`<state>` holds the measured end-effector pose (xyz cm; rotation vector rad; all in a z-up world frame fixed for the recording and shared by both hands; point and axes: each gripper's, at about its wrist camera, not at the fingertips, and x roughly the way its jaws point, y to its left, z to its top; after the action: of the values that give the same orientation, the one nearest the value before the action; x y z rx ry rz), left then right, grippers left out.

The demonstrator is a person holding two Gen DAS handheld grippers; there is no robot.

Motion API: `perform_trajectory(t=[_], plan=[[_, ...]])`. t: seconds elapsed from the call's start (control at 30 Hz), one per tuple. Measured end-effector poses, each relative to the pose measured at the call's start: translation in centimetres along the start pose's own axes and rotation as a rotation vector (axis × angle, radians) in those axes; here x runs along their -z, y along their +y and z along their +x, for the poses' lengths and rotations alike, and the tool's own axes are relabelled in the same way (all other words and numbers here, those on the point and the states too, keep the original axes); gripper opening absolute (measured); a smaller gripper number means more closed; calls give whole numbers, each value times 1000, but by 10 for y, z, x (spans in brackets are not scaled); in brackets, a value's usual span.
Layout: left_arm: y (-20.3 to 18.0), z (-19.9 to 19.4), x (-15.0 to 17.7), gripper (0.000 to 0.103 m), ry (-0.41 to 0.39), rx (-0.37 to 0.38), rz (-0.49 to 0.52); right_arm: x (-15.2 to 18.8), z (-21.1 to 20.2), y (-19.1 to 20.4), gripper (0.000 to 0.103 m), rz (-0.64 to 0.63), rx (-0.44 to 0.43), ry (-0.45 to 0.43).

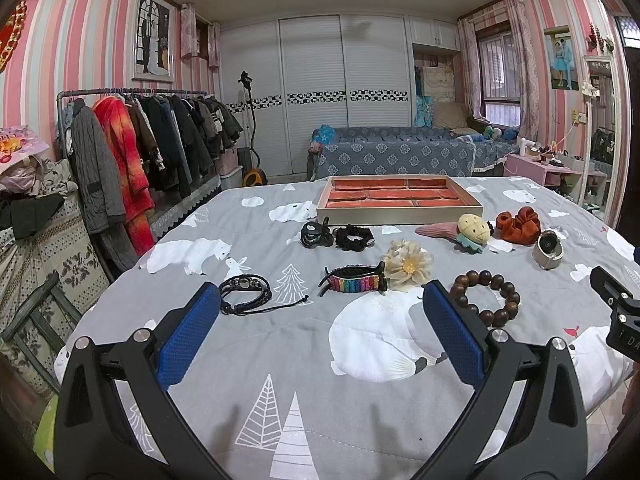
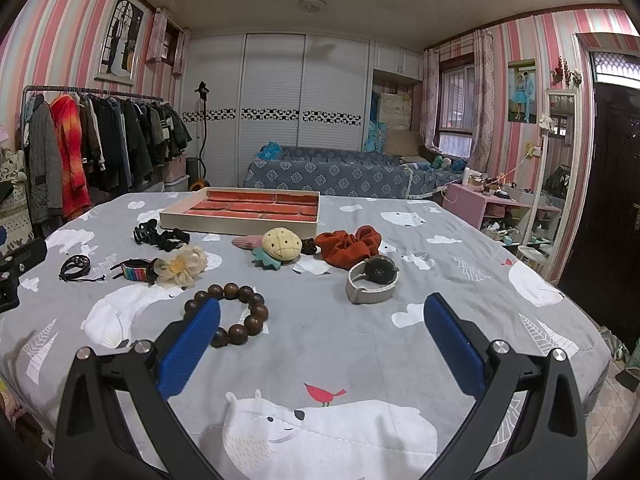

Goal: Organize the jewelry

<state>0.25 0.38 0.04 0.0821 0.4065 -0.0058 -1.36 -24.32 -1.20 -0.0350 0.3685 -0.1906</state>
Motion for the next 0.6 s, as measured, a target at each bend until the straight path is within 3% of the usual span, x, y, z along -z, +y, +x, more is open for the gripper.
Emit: perform_trajectory(t=[0.6], plan=[[-3,1,3,98,7,-1,2,3,2,-1,99,-2,2,7]])
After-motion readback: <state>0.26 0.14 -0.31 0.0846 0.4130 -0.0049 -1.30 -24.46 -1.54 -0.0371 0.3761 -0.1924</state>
